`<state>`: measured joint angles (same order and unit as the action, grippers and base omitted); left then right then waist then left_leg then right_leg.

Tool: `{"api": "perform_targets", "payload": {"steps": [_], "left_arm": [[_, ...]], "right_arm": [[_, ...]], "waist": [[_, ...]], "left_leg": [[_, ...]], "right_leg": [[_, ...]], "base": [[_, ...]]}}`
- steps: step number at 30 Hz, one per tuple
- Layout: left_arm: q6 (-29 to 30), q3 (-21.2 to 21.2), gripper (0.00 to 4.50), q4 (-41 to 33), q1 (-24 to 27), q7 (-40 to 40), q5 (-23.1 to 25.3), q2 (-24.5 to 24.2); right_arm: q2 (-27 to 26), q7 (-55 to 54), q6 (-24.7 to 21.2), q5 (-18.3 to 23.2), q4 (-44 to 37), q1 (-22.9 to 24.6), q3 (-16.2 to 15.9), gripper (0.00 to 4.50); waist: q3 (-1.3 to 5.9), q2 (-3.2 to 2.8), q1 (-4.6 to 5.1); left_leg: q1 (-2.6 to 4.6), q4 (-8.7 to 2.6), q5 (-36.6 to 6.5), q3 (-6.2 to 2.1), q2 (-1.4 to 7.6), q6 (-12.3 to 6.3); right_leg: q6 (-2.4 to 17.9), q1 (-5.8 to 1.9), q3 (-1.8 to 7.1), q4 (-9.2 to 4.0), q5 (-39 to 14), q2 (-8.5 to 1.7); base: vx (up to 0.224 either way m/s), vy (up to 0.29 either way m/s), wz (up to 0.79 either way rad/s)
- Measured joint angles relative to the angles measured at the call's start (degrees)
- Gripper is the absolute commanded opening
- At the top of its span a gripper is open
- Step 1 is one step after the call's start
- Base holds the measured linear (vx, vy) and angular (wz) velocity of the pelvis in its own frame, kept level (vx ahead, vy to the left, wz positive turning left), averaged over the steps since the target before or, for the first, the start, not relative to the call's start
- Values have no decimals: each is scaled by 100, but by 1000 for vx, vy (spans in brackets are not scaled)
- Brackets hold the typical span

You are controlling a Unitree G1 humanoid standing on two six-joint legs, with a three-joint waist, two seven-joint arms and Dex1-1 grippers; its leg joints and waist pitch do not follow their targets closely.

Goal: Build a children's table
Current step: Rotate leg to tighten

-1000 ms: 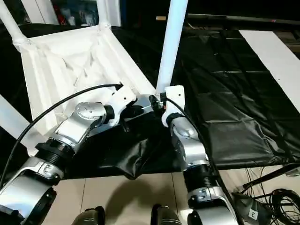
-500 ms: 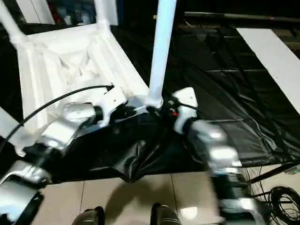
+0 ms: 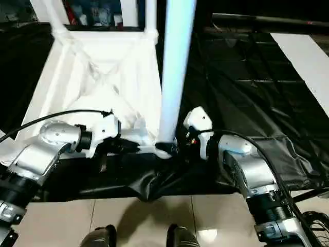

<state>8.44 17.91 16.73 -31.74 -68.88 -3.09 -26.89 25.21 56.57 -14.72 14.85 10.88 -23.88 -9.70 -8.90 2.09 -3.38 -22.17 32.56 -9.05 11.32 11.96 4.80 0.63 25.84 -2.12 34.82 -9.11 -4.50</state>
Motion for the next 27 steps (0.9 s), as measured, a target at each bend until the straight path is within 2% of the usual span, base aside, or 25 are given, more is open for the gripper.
{"api": "perform_targets", "payload": {"steps": [13, 23, 27], "left_arm": [[18, -20, 0, -5, 5, -24, 1, -31], [26, -32, 0, -4, 5, -6, 4, -12], [31, -97, 0, 178, -68, 261, 80, 120]], "right_arm": [[34, 155, 63, -133, 50, 2, -172, 276], [3, 132, 90, -146, 78, -2, -168, 260], [-317, -440, 38, -230, 85, 102, -20, 260]], "waist": [[0, 0, 3], [1, 1, 7], [6, 10, 33]], "left_leg": [[1, 10, 1, -2, 1, 0], [1, 13, 5, -2, 1, -6], [12, 20, 0, -3, 0, 2]], "right_leg": [[-1, 0, 1, 12, 0, 0], [-1, 0, 1, 13, 0, 1], [-1, -6, 2, 23, 3, 2]], "base": [[0, 0, 0], [0, 0, 0], [0, 0, 0]]}}
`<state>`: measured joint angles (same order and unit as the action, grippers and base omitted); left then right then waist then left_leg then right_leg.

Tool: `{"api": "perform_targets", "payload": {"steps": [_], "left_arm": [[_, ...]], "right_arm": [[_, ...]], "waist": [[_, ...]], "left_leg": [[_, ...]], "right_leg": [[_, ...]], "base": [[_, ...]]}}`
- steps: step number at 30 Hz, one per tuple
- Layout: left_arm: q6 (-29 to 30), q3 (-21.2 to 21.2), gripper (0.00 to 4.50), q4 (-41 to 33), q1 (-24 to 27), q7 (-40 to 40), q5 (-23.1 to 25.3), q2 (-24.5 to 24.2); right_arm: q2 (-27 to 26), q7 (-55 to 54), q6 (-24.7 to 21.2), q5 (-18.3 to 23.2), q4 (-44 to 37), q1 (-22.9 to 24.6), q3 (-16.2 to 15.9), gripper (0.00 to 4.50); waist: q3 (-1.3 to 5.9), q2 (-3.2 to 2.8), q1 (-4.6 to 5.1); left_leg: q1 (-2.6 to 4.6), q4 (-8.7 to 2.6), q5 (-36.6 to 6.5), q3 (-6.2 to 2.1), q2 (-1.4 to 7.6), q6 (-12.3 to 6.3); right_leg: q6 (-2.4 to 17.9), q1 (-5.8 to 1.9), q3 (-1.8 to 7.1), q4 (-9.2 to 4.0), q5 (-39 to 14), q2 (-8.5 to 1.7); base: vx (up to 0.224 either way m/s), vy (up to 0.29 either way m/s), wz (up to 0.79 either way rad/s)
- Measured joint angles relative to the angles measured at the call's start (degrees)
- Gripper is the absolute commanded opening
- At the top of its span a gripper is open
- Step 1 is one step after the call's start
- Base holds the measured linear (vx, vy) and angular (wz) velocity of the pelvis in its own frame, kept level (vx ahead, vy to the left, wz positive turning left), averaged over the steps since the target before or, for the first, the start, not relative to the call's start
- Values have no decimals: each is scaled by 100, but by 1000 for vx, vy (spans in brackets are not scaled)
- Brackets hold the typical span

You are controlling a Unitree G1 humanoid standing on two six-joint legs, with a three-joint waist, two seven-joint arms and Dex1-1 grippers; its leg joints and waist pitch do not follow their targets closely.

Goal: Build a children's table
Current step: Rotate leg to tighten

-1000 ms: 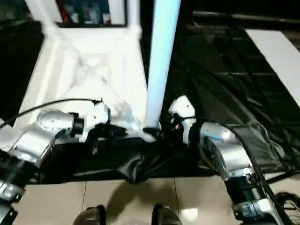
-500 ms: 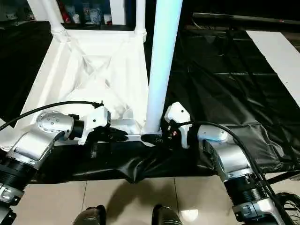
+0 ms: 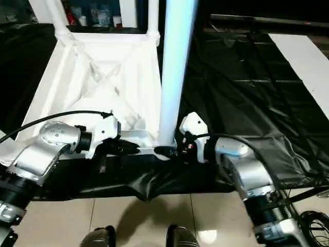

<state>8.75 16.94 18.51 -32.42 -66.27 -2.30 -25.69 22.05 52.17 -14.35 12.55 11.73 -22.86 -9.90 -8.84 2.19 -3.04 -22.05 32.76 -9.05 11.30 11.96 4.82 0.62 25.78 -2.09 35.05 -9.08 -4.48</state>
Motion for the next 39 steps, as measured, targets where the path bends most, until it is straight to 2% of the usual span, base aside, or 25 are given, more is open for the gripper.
{"api": "perform_targets", "payload": {"steps": [6, 9, 12, 16, 19, 23, 24, 30, 32, 35, 39], "left_arm": [[220, -13, 0, 783, -541, 940, 330, 658], [316, -13, 0, 1239, -844, 1432, 452, 977], [387, -14, 0, 1631, -1084, 1935, 548, 1274], [381, -14, 0, 2057, -1329, 2514, 678, 1614], [335, -14, 0, 2195, -1393, 2554, 735, 1648], [182, 36, 0, 2205, -1386, 2553, 791, 1629], [142, 44, 0, 2209, -1383, 2550, 797, 1618], [-76, 11, 0, 2231, -1337, 2558, 823, 1463], [-118, 12, 0, 2215, -1321, 2540, 826, 1463], [-183, 13, 0, 2130, -1259, 2476, 829, 1402], [-392, 15, 0, 1894, -1057, 2022, 742, 1089]], "right_arm": [[-987, -1961, -285, -224, 134, 35, 493, 259], [-1537, -3056, -293, -414, 347, -99, 734, 259], [-1871, -3932, -170, -529, 766, -373, 889, 259], [-2117, -4825, 115, -633, 1430, -790, 1065, 259], [-2182, -4973, 157, -662, 1598, -897, 1097, 259], [-2245, -4828, 240, -648, 1606, -869, 1182, 259], [-2250, -4823, 274, -648, 1621, -868, 1182, 315], [-2270, -4650, 515, -680, 1648, -726, 993, 370], [-2177, -4511, 466, -673, 1533, -668, 970, 387], [-1954, -4081, 261, -629, 1142, -449, 883, 387], [-1252, -3015, -180, -383, 239, 79, 612, 387]], "waist": [[2, 4, 63], [3, 5, 88], [4, 4, 93], [5, 1, 107], [6, 0, 118], [6, 0, 118], [6, 0, 119], [7, -2, 154], [9, -6, 144], [12, -14, 139], [24, -39, 123]], "left_leg": [[4, 1, 2, -6, -5, 5], [3, 0, 2, -20, -8, 6], [2, -3, 2, -38, -11, 6], [-1, -44, 2, -46, -14, 5], [10, -41, 10, -45, -17, -7], [9, -39, 17, -40, -19, -18], [9, -40, 17, -40, -19, -18], [16, -46, 16, -56, -13, -17], [34, -64, 16, -60, -15, -17], [40, -80, 16, -60, -15, -17], [60, -92, 16, -61, -12, -15]], "right_leg": [[-31, -4, 4, -10, -1, -1], [-35, -5, 1, -15, -4, -1], [-38, -11, 2, -36, -5, -4], [-39, -42, -16, -153, -5, -4], [-38, -73, -12, -185, -3, -3], [-34, -75, -4, -197, 1, -6], [-34, -75, -4, -196, 3, -6], [-31, -67, -22, -196, 47, -1], [-31, -64, -22, -196, 48, 3], [-29, -64, -22, -196, 52, 6], [-29, -71, -25, -192, 96, 9]], "base": [[-8, 0, 0], [-20, -2, 0], [0, 0, 0], [0, 0, 0], [0, 0, 0], [0, 0, 0], [0, 0, 0], [0, 0, 0], [0, 0, 0], [0, 0, 0], [0, 0, 0]]}}
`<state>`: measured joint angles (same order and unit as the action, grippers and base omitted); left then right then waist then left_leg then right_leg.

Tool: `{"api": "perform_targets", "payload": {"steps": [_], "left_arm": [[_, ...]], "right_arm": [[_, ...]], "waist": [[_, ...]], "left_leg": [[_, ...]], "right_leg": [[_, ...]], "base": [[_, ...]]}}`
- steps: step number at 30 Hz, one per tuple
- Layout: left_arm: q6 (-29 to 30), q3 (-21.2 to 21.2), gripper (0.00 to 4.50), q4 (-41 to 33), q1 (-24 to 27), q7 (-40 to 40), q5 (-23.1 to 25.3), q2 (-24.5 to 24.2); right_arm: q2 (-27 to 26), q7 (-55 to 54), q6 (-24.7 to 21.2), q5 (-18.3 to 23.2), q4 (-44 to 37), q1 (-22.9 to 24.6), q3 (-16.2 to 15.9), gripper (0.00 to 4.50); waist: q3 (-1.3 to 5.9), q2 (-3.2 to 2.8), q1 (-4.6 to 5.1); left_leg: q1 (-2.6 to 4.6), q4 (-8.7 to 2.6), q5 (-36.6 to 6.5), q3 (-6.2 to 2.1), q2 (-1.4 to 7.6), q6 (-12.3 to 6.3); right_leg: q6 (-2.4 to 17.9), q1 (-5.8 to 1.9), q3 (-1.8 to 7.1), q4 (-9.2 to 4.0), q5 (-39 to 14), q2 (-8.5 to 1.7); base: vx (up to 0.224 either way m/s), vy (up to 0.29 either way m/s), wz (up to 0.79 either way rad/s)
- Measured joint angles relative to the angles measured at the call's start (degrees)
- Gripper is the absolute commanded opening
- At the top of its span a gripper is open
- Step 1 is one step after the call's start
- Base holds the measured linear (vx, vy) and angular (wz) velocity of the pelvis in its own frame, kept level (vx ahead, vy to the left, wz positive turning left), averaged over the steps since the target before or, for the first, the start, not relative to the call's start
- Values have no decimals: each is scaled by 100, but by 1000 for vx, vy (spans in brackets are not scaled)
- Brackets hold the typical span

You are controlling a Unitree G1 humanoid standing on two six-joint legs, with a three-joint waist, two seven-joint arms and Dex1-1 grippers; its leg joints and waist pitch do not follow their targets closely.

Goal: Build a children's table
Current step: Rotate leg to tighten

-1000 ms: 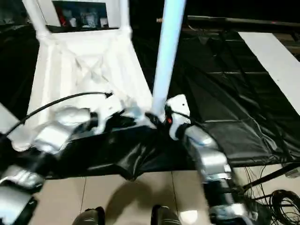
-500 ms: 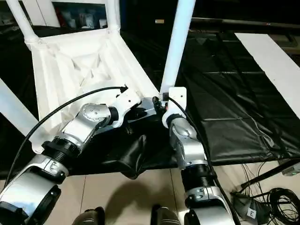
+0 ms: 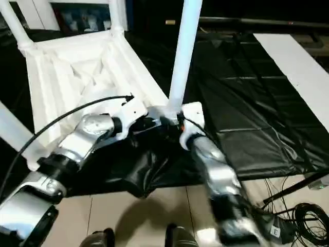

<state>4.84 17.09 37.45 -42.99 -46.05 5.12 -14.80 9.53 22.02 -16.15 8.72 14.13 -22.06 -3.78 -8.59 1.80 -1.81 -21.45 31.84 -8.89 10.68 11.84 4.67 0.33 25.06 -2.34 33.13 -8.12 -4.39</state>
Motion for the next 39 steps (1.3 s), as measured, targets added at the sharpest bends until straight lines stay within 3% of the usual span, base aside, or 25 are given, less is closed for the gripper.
{"api": "perform_targets", "payload": {"steps": [4, 9, 13, 19, 22, 28, 33, 36, 37, 39], "left_arm": [[-366, 38, 0, -363, 332, -807, -203, -384], [-581, 126, 0, -861, 702, -1726, -497, -827], [-562, 149, 0, -1143, 868, -2084, -575, -1029], [-572, 143, 0, -1125, 910, -2175, -601, -1148], [-466, 129, 43, -1116, 936, -2218, -638, -1158], [-201, -247, 87, -2067, 1389, -2416, -1296, -1233], [222, -833, 87, -3099, 1900, -2091, -1928, -1279], [606, -1298, 87, -3790, 2446, -1603, -2183, -1211], [767, -1496, 106, -4054, 2705, -1302, -2268, -1093], [888, -1780, 106, -4407, 3152, -803, -2306, -838]], "right_arm": [[779, 1051, -109, 346, -646, 328, -95, 387], [1484, 2022, 52, 417, -1017, 549, -148, 387], [1615, 2357, 61, 438, -1164, 651, -228, 387], [1664, 2449, 66, 473, -1176, 676, -274, 387], [1667, 2466, 77, 466, -1176, 680, -289, 396], [1684, 2393, 32, 514, -1570, 930, -203, 396], [1839, 2366, -191, 665, -2154, 1356, -108, 396], [1853, 2353, -440, 813, -2532, 1477, -83, 396], [1855, 2358, -530, 912, -2642, 1503, -68, 396], [1844, 2358, -626, 968, -2751, 1508, -66, 396]], "waist": [[35, -59, -70], [79, -117, -186], [117, -125, -174], [142, -139, -170], [164, -162, -173], [251, -169, -224], [304, -153, -293], [368, -220, -285], [376, -233, -281], [383, -231, -264]], "left_leg": [[2, -8, 0, 9, 6, 1], [-8, 11, -2, 42, 8, -5], [-45, 75, -29, 53, 11, -82], [-44, 172, -55, 47, 16, -60], [-40, 211, -53, 44, 15, -56], [-14, 226, -53, 44, 10, -54], [-5, 227, -51, 39, 10, -52], [6, 232, -52, 29, 5, -52], [14, 236, -52, 29, 1, -53], [17, 241, -52, 21, 3, -53]], "right_leg": [[20, -2, -7, 6, 32, 1], [21, -7, -1, 9, -3, -2], [36, 5, 4, 16, -13, -7], [37, 3, 8, 106, -14, -17], [38, 1, 13, 149, -12, -24], [2, -15, 8, 192, -34, -45], [-8, -19, 9, 192, -40, -46], [-13, -24, 9, 184, -43, -52], [-20, -27, 4, 183, -47, -58], [-29, -28, -9, 180, -53, -60]], "base": [[0, 0, 0], [51, 13, 1], [0, 0, 0], [0, 0, 0], [-34, -3, 1], [0, 0, 0], [0, 0, 0], [0, 0, 0], [0, 0, 0], [0, 0, 0]]}}
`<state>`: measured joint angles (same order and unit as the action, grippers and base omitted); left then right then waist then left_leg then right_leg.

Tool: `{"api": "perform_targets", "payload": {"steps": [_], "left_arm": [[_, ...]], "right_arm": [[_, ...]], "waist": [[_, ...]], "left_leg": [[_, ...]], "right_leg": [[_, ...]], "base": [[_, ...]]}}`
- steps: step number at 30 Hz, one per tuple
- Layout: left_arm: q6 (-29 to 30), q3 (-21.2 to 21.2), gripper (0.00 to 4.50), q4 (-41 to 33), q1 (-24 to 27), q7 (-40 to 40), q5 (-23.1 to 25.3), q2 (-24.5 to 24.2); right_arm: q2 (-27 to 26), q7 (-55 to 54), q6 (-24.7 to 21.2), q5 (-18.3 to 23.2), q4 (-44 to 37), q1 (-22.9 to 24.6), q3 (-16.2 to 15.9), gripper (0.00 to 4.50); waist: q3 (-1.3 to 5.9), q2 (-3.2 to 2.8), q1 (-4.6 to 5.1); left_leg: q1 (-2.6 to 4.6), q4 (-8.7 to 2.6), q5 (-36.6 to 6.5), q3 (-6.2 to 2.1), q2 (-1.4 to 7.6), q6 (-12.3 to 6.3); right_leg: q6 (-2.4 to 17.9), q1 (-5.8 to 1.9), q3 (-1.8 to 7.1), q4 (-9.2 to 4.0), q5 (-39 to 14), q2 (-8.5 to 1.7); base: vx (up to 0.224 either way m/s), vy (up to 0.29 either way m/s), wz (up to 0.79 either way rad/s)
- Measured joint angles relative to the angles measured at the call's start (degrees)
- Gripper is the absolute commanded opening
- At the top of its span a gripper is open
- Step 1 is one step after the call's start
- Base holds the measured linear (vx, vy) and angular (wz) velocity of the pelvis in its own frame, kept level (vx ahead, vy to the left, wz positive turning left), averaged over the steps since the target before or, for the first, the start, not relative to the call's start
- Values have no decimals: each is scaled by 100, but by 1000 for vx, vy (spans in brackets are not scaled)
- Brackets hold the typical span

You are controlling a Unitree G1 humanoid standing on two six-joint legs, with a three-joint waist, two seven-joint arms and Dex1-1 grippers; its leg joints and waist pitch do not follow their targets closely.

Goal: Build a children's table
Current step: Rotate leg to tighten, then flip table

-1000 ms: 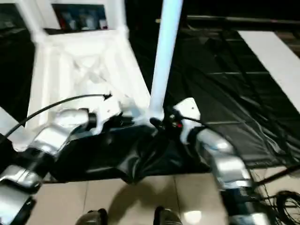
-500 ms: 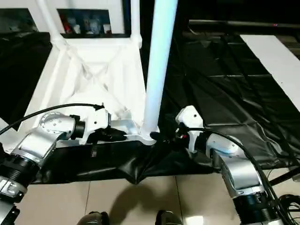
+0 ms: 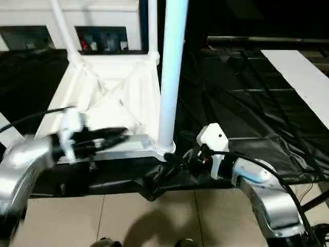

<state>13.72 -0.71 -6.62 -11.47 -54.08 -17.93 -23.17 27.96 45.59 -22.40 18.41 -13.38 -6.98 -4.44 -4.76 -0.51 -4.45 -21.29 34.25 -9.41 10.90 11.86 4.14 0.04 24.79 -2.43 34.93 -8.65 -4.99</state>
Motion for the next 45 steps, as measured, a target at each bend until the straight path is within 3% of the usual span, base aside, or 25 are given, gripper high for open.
{"api": "perform_targets", "payload": {"steps": [3, 6, 7, 8, 9, 10, 11, 12, 13, 14, 16, 17, 21, 23, 25, 33, 41, 45], "left_arm": [[-80, -325, 134, -344, 742, 655, 98, 244], [-424, -808, 160, -625, 1393, 1573, 446, 796], [-561, -1007, 177, -828, 1685, 2006, 544, 1130], [-605, -1044, 177, -910, 1757, 2199, 601, 1183], [-671, -1072, 177, -974, 1724, 2377, 701, 1202], [-814, -1186, 188, -1097, 1702, 2599, 836, 1254], [-895, -1245, 196, -1135, 1769, 2770, 985, 1312], [-925, -1270, 196, -1143, 1871, 2929, 1137, 1332], [-1046, -1259, 216, -1105, 1859, 3202, 1392, 1345], [-1160, -1254, 223, -1095, 1789, 3359, 1522, 1349], [-1390, -1253, 234, -1170, 1791, 3547, 1666, 1356], [-1415, -1277, 246, -1215, 1825, 3626, 1713, 1382], [-1418, -1448, 278, -1554, 2039, 4245, 2144, 1669], [-1413, -1581, 300, -1823, 2107, 4599, 2403, 1820], [-1515, -1747, 315, -1920, 2107, 4867, 2504, 1855], [-1577, -1811, 371, -1833, 1821, 5114, 2306, 1882], [-754, -2162, 443, -986, 697, 5253, 1872, 1550], [-429, -2432, 448, -851, 450, 5441, 1642, 1469]], "right_arm": [[-233, -133, -59, -16, 9, -17, -77, 396], [-667, -539, -54, -147, 134, -27, -216, 396], [-853, -748, -57, -204, 145, 30, -233, 396], [-906, -832, -59, -211, 145, 92, -242, 396], [-907, -879, -62, -209, 143, 168, -234, 396], [-904, -928, -68, -206, 153, 153, -233, 396], [-928, -998, -73, -191, 180, 75, -204, 396], [-957, -1054, -75, -151, 181, 0, -142, 396], [-1064, -1133, -18, -90, 207, -59, 9, 396], [-1136, -1172, 43, -92, 259, -61, 42, 396], [-1196, -1222, 77, -157, 296, -11, -93, 396], [-1286, -1282, 76, -184, 299, -12, -94, 396], [-1569, -1591, 139, -283, 458, -73, -106, 396], [-1627, -1721, 163, -318, 554, -81, -99, 396], [-1678, -1678, 172, -278, 545, -89, -148, 396], [-1789, -1541, 181, -254, 546, -237, -296, 396], [-1949, -1504, 214, -259, 632, -492, -502, 396], [-1992, -1506, 264, -308, 689, -494, -520, 396]], "waist": [[11, 18, 72], [2, -23, 182], [-37, -76, 234], [-65, -77, 186], [-57, 15, 100], [-8, 298, -60], [-35, 271, -135], [-11, 186, -220], [3, 82, -212], [-3, 89, -182], [23, 121, -92], [23, 144, -68], [-16, 210, 95], [-55, 273, 153], [-62, 269, 215], [-97, 270, 227], [-97, 256, 224], [-94, 229, 220]], "left_leg": [[-12, 8, -1, -81, -2, 1], [4, -21, -7, -241, 36, 8], [11, -56, -10, -307, 114, 13], [11, -56, -10, -291, 114, 13], [11, -40, -9, -165, 114, 12], [47, 23, -9, 40, 94, 13], [23, 191, -152, 14, 78, 42], [24, 383, -267, -176, -12, 15], [63, 385, -356, -371, -178, 78], [57, 265, -334, -372, -192, 76], [26, 100, -176, -298, -159, 33], [25, 102, -161, -265, -142, 29], [12, 72, -163, -268, -131, 29], [0, 22, -163, -273, -130, 29], [-10, -7, -163, -275, -120, 29], [-14, -5, -163, -269, -128, 28], [-19, -4, -162, -261, -118, 31], [-34, -6, -145, -262, -85, 58]], "right_leg": [[-23, -26, -110, -69, -14, 1], [-23, -188, -386, -344, -14, 5], [-18, -312, -521, -380, -31, -6], [69, -295, -528, -108, -237, -35], [139, -316, -378, 296, -426, -53], [-114, -306, -54, 612, -704, -47], [-105, -250, -34, 614, -724, -27], [-106, -225, -29, 606, -724, -25], [-108, -200, -39, 583, -718, -16], [-107, -173, -6, 494, -708, 8], [-22, -201, 45, 246, -398, 71], [-39, -208, 54, 208, -291, 71], [-65, -207, 23, 119, -306, 69], [-66, -195, 0, 50, -306, 71], [-68, -194, -22, -12, -305, 77], [-68, -187, -8, -21, -304, 74], [-68, -164, -1, 16, -201, 80], [-34, -155, 3, 8, -186, 119]], "base": [[0, 0, 0], [0, 0, 0], [-72, 6, -13], [-75, -30, 11], [-75, -30, 11], [28, -99, 19], [60, -78, -9], [60, -78, -9], [0, 0, 0], [0, 0, 0], [-37, -1, 11], [-57, 23, 3], [-14, 6, 1], [0, 0, 0], [0, 0, 0], [0, 0, 0], [0, 0, 0], [25, -4, -2]]}}
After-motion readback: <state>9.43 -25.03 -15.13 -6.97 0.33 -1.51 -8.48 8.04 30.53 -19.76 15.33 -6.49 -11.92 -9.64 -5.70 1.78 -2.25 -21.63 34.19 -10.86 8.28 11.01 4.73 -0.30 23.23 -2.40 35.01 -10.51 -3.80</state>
